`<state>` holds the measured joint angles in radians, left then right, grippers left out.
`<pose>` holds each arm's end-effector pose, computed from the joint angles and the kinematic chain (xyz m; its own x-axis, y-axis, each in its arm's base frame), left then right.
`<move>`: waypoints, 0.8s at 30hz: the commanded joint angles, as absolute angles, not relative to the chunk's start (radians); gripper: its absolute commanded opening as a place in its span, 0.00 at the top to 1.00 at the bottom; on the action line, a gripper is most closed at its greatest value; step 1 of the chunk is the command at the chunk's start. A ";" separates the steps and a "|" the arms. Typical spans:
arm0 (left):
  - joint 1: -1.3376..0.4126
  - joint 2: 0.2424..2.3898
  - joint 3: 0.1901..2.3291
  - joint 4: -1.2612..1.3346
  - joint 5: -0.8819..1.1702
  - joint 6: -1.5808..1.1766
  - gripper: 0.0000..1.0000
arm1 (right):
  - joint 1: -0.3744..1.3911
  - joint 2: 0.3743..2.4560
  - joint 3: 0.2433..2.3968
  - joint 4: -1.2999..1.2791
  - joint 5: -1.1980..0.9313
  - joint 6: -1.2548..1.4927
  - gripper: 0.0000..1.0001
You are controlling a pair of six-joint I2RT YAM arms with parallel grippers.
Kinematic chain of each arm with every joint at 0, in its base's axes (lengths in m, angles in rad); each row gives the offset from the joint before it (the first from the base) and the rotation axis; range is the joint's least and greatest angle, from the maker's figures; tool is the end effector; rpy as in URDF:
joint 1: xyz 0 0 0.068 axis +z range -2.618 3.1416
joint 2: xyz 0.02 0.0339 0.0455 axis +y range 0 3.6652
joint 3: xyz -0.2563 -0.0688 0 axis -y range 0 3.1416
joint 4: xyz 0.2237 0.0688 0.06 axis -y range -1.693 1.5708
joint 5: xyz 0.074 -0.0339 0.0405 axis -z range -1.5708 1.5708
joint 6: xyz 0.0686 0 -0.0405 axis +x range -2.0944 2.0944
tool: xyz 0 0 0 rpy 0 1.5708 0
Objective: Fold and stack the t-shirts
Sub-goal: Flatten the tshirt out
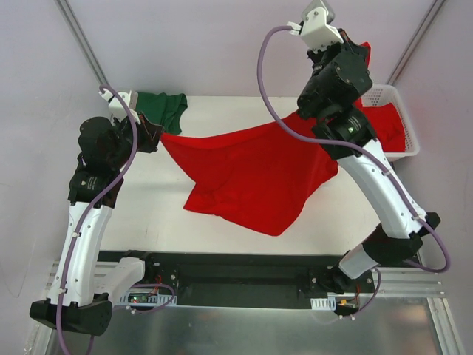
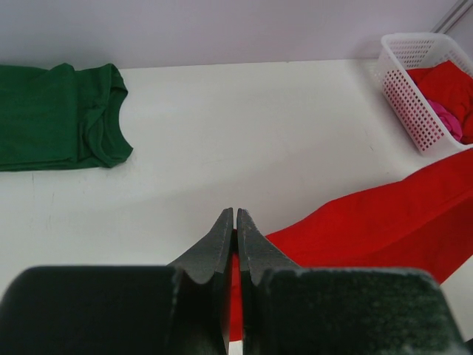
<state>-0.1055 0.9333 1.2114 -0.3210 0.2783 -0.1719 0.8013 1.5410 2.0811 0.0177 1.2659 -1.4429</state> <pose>0.2028 -0.0404 0.4326 -0.1060 -0.1542 -0.9823 0.3614 0.9144 -0.1825 0.2235 0.1366 0.5862 -0.2977 -0.7352 -0.6090 0.4096 0.4779 -0.7771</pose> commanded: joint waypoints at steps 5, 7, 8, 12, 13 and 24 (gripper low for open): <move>-0.107 0.925 1.207 -0.305 0.299 -0.169 1.00 | 0.658 1.655 2.272 0.028 1.178 -1.356 0.99; -0.107 0.923 1.209 -0.310 0.302 -0.169 1.00 | 0.620 1.681 2.298 -0.027 1.163 -1.298 0.99; -0.107 0.925 1.209 -0.311 0.301 -0.169 1.00 | 0.609 1.696 2.302 -0.046 1.155 -1.276 0.99; -0.106 0.925 1.198 -0.319 0.298 -0.163 1.00 | 0.572 1.712 2.231 -0.123 1.140 -1.161 0.99; -0.106 0.927 1.197 -0.319 0.298 -0.163 1.00 | 0.569 1.712 2.195 -0.142 1.138 -1.119 0.99; -0.103 0.949 1.161 -0.337 0.302 -0.150 1.00 | 0.610 1.603 1.908 -0.606 0.911 -0.535 0.99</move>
<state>-0.1051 0.9428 1.1717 -0.3496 0.2836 -0.1703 0.5838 1.6951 1.9141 -0.4068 1.0374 -0.8299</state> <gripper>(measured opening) 0.008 0.019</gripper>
